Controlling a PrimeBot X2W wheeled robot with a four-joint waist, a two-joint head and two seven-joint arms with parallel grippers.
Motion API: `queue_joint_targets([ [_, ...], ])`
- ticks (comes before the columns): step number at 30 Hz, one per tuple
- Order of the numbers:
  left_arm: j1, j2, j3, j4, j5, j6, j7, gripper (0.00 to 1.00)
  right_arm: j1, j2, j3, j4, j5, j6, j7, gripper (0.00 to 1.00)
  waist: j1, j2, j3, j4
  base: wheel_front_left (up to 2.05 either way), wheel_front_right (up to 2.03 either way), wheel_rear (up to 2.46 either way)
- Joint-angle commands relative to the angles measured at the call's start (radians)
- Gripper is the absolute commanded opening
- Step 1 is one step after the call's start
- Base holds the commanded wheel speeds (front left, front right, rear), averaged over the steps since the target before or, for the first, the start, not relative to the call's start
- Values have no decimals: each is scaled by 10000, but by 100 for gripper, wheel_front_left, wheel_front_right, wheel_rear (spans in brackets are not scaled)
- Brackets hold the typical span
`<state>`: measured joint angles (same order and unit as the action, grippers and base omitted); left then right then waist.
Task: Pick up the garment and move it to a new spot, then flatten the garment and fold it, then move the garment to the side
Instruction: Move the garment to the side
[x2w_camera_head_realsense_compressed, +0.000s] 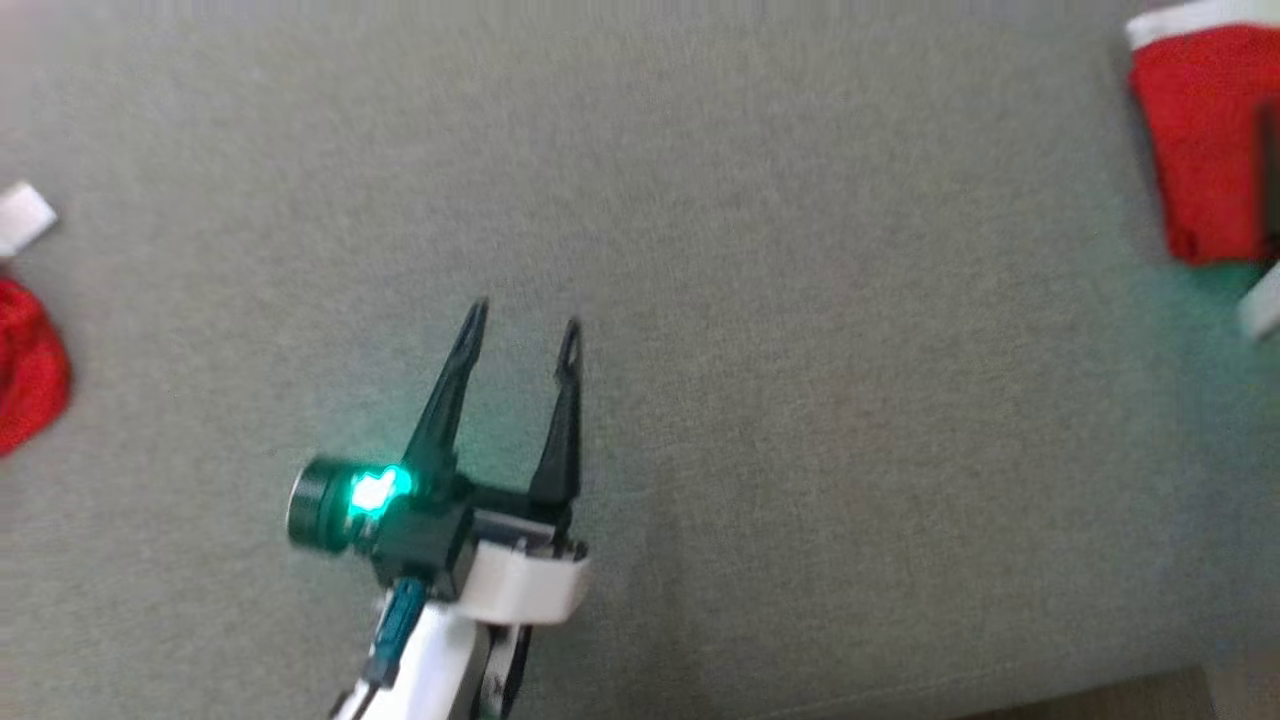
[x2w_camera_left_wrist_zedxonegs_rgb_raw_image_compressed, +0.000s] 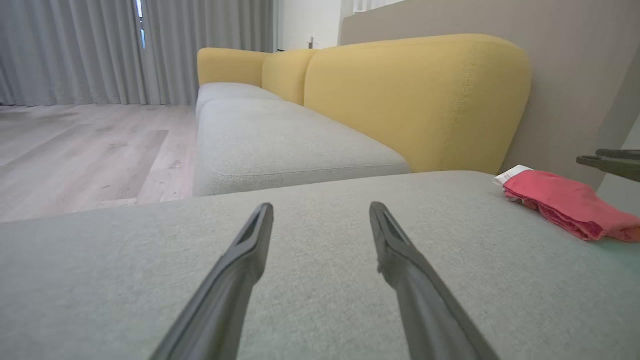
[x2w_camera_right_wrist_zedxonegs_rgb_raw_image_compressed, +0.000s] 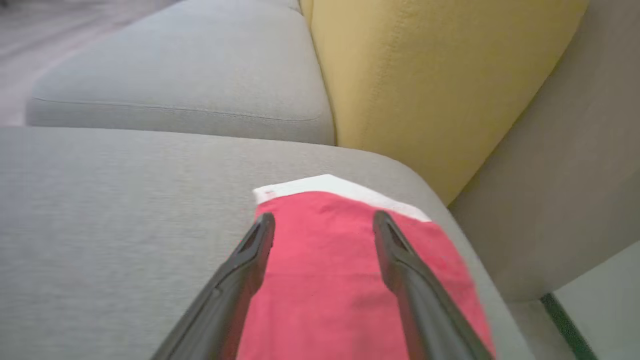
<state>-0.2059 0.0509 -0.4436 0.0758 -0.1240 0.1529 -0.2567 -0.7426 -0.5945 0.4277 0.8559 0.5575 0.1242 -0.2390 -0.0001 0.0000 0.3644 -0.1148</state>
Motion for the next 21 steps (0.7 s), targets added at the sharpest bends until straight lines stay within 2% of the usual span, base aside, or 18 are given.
queue_joint_targets([
  [1,175,-5,428,-240,-53,146,-51,100,654,-31,-144,-332,55,65,-157,100,1,0,-761,166,0,0,0],
  [3,447,-6,539,-177,-150,288,-51,100,1237,523,-537,-704,-123,65,-209,100,1,0,-1249,266,0,0,0],
  [9,1293,-6,1005,-173,-268,806,-51,100,3755,2329,-2571,-3028,-1566,65,-224,100,1,0,-2672,674,0,0,0],
  [12,1752,-6,1202,-130,-395,848,-51,100,4954,3279,-3033,-3855,-2321,65,-225,100,1,0,-3341,898,0,0,0],
  [16,2127,-6,1377,-127,-358,693,-51,100,6074,4157,-3542,-5158,-3237,65,-226,100,1,0,-3817,1222,0,0,0],
  [21,2409,-6,1530,-183,-195,567,-51,100,6894,4725,-3793,-6214,-3869,65,-226,100,1,0,-4144,1479,0,0,0],
])
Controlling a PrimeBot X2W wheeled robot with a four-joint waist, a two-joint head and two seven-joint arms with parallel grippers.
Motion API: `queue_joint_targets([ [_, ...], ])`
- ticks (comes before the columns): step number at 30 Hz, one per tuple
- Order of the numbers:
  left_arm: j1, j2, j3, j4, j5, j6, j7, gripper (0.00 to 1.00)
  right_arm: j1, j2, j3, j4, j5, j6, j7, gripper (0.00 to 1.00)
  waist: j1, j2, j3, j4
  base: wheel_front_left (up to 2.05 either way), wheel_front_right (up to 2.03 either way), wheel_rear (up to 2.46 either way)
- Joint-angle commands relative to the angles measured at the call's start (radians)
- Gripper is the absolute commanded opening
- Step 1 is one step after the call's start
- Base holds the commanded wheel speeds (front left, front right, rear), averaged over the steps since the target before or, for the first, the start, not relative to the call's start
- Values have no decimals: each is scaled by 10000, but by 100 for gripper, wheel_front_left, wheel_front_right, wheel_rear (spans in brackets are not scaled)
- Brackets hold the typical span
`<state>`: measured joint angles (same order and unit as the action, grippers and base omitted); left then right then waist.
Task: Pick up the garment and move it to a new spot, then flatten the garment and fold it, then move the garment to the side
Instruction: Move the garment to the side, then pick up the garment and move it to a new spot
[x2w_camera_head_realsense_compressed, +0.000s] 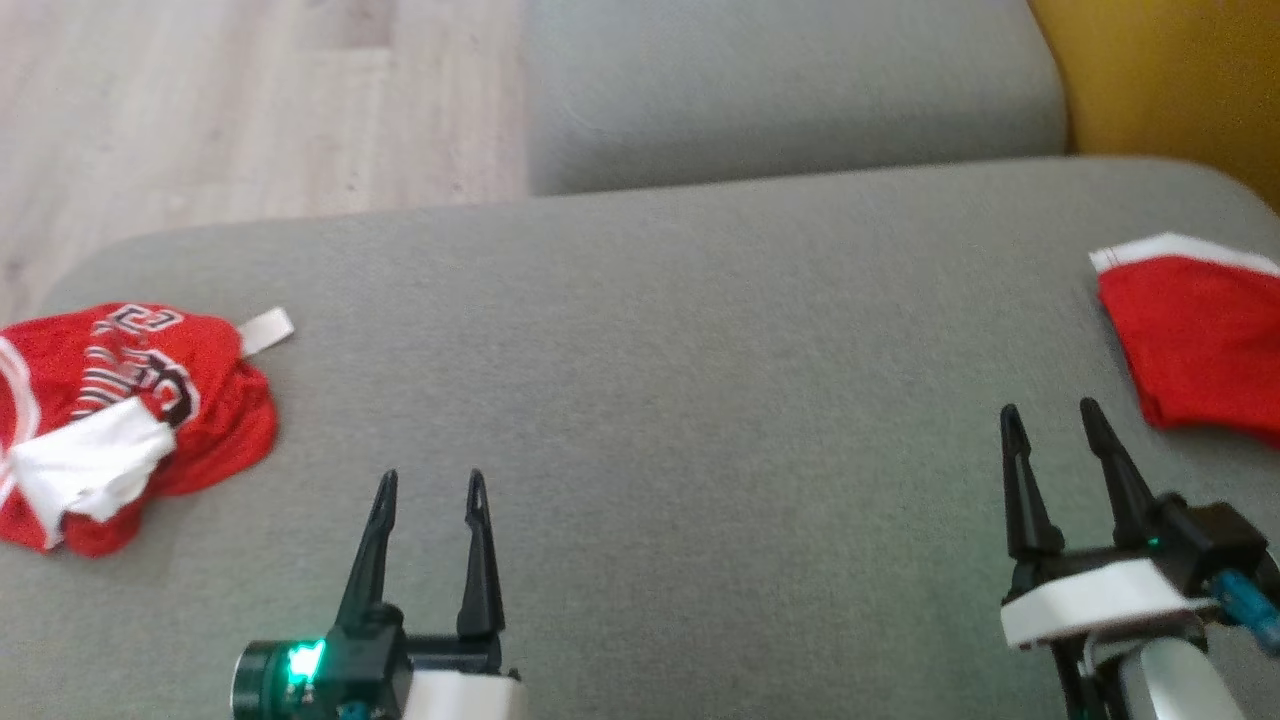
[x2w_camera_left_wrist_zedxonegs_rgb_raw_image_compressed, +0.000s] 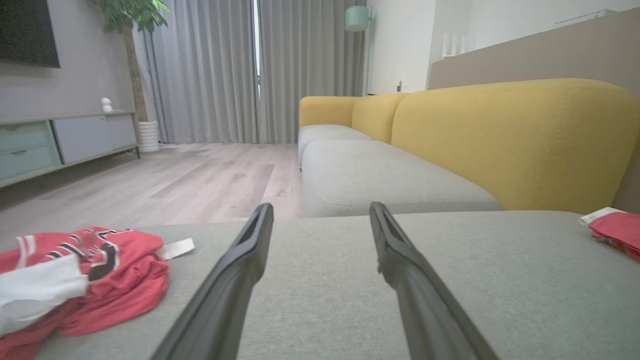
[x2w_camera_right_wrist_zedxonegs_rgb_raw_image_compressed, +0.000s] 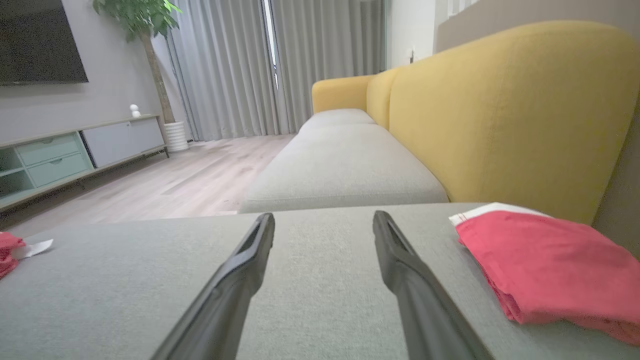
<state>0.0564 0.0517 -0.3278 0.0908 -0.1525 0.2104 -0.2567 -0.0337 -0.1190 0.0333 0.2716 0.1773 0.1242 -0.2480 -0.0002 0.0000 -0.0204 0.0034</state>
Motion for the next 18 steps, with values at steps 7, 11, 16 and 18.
queue_joint_targets([
  [7,310,-14,678,-478,470,-134,-51,100,864,-103,712,-2018,-117,65,-136,100,2,0,-663,599,0,0,0],
  [11,545,-14,817,-635,681,-159,-51,100,1475,-121,511,-2376,-262,65,-137,100,2,0,-754,719,0,0,0],
  [16,753,-14,858,-804,844,-254,-51,100,2049,325,-305,-2094,-762,65,-137,100,2,0,-804,828,0,0,0],
  [18,810,-14,878,-849,881,-265,-51,100,2195,470,-497,-2015,-840,65,-137,100,2,0,-799,839,0,0,0],
])
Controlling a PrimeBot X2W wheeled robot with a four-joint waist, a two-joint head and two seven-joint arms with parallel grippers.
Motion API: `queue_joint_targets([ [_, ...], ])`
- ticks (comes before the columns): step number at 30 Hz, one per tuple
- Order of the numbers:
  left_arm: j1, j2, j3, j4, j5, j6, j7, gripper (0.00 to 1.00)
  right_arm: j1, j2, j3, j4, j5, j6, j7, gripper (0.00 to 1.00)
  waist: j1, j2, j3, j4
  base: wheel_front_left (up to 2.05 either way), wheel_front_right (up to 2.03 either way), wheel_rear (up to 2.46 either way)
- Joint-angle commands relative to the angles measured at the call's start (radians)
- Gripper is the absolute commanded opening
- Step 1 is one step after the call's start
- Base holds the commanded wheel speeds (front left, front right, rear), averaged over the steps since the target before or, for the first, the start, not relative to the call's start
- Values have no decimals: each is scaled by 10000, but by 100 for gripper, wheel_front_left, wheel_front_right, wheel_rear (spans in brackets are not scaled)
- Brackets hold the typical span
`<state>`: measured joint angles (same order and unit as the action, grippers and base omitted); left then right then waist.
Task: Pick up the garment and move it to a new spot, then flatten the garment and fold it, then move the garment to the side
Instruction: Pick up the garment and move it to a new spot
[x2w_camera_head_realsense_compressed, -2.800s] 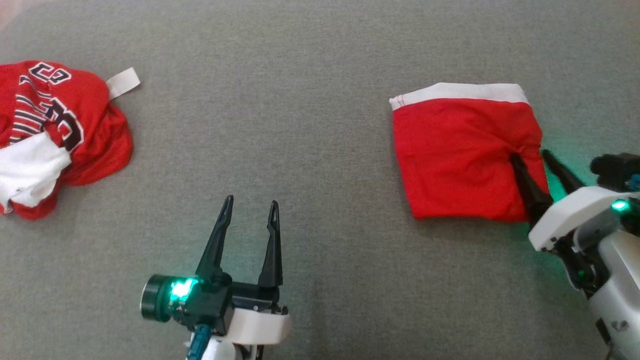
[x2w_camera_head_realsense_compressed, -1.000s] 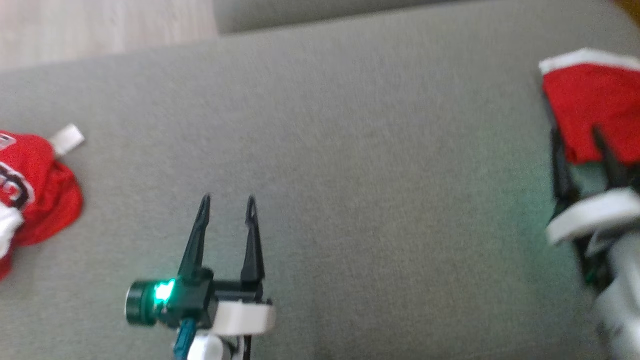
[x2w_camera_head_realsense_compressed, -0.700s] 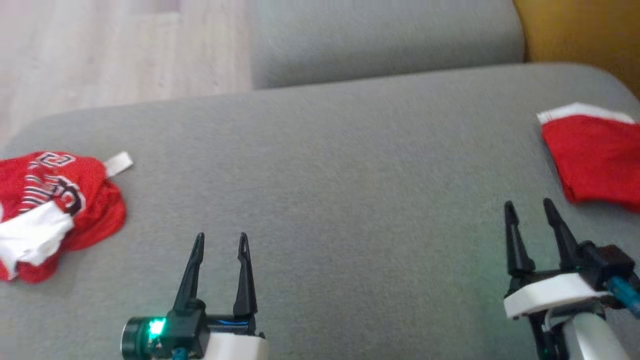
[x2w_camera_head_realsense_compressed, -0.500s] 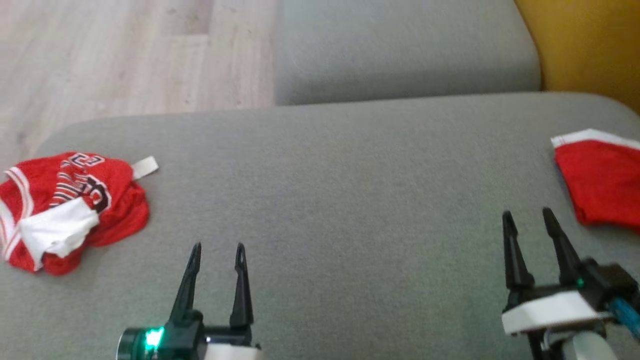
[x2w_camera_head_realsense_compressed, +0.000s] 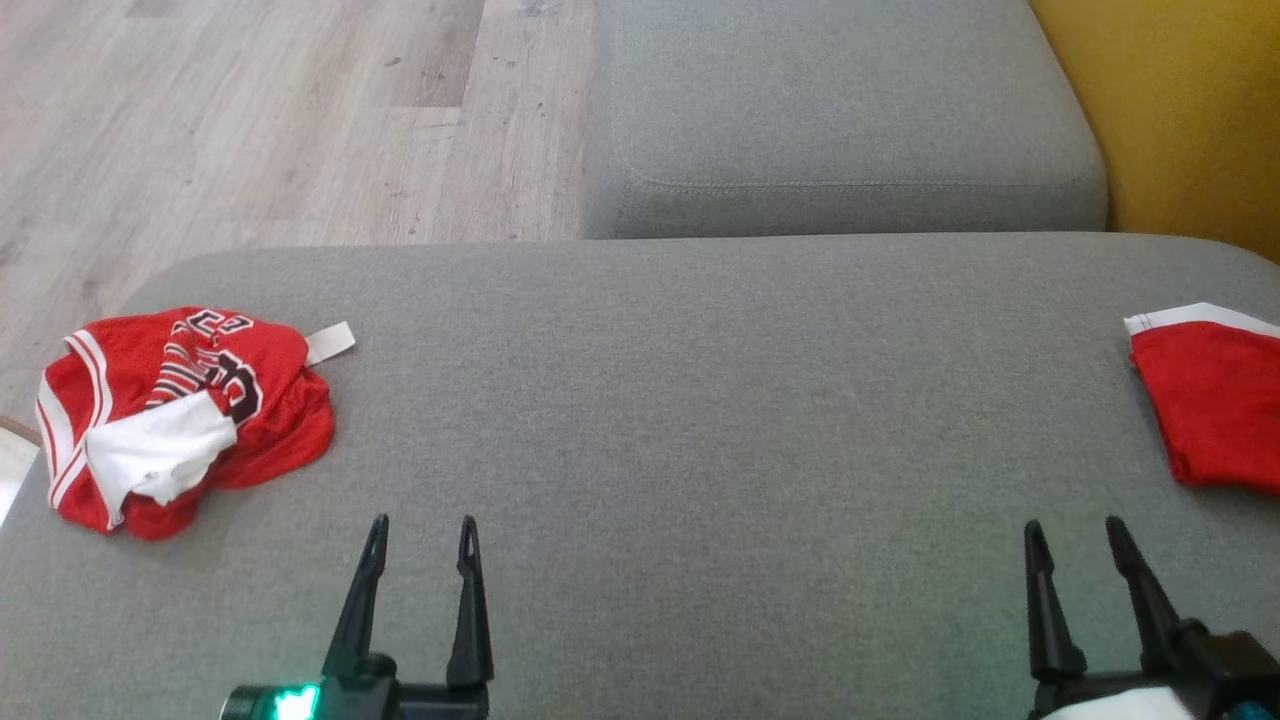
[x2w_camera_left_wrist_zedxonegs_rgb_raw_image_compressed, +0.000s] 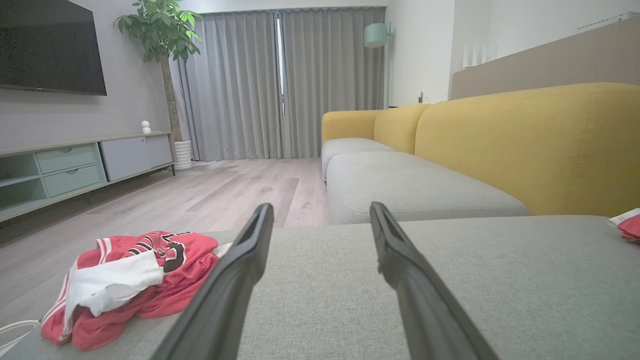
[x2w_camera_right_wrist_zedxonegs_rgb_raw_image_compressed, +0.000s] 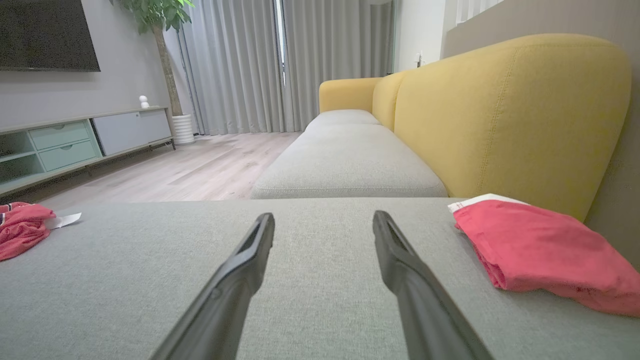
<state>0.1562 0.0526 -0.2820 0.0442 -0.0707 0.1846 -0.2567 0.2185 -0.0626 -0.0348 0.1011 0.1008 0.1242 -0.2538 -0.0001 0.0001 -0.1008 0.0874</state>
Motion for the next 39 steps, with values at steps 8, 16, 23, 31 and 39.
queue_joint_targets([
  [8,-54,-24,508,-315,269,-47,-51,100,-144,72,227,-154,-217,65,-79,100,1,-1,10,-70,0,0,0],
  [16,-79,-24,560,-144,339,-85,-51,100,-196,97,252,-46,-225,65,-80,100,1,-1,-22,-79,0,0,0],
  [23,-59,-24,558,-57,273,-92,-51,100,-286,73,373,7,-253,65,-80,100,1,-1,-40,-83,0,0,0],
  [31,-80,-24,560,-45,272,-102,-51,100,-314,69,398,114,-245,65,-80,100,1,-1,-59,7,0,0,0],
  [39,-136,-24,644,-58,351,-85,-51,100,-348,89,485,89,-154,65,-80,100,1,-1,102,565,0,0,0],
])
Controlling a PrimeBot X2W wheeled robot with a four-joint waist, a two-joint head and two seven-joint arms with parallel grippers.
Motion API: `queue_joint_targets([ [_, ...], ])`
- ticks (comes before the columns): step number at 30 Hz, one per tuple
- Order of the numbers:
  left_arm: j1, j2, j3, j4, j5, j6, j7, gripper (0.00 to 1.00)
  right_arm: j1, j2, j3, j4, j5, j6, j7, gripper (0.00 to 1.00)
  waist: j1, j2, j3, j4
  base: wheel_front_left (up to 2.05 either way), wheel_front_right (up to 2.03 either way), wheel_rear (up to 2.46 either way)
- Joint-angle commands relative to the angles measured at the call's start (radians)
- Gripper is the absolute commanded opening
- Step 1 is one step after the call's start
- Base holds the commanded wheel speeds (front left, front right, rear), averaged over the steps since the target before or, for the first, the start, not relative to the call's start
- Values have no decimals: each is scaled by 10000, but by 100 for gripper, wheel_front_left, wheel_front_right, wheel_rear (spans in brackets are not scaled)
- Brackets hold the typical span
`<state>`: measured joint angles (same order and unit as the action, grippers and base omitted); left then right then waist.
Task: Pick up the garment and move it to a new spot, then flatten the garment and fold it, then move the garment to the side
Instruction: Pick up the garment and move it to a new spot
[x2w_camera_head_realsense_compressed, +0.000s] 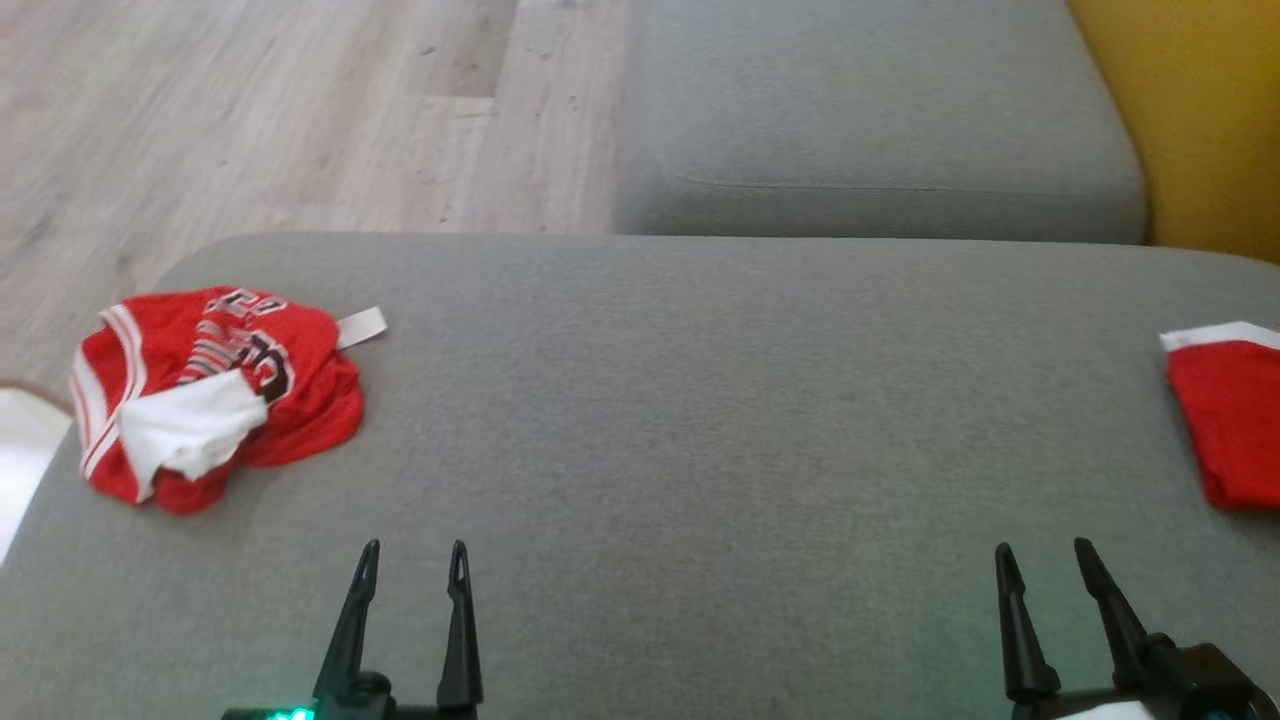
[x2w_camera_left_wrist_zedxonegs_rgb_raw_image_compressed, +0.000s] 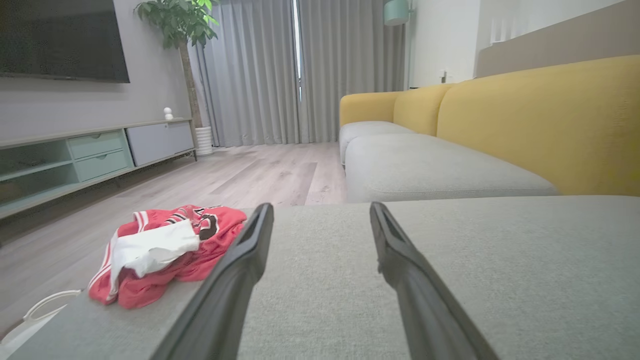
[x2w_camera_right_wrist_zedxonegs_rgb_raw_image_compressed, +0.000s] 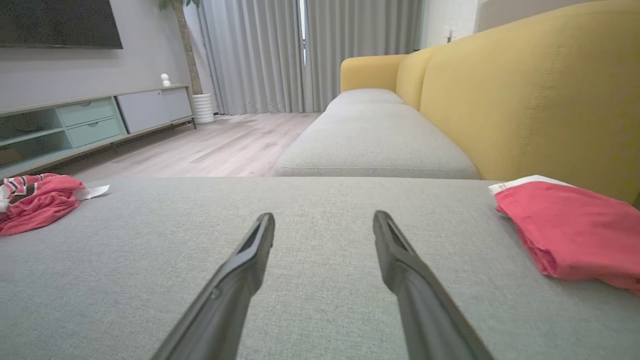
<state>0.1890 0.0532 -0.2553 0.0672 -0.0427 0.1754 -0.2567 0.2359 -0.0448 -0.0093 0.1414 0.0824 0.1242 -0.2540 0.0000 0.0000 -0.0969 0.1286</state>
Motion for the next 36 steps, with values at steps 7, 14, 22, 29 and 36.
queue_joint_targets([
  [7,-544,-30,520,-309,119,20,-51,100,-634,-74,298,-299,63,65,-78,100,0,0,288,1130,0,0,0],
  [14,-647,-30,569,-398,53,160,-51,100,-821,-69,332,-316,22,65,-78,100,0,0,587,2343,0,0,0],
  [22,-681,-30,637,-484,154,310,-51,100,-974,-87,489,-251,51,65,-78,100,0,0,836,3522,0,0,0],
  [29,-730,-30,853,-847,57,845,-51,100,-1272,-415,775,-180,61,65,-78,100,0,0,1259,3825,0,0,0],
  [36,-1810,-25,1103,-1273,-161,948,-51,100,-1267,-932,699,-427,-69,65,-78,100,0,0,2203,4026,0,0,0],
])
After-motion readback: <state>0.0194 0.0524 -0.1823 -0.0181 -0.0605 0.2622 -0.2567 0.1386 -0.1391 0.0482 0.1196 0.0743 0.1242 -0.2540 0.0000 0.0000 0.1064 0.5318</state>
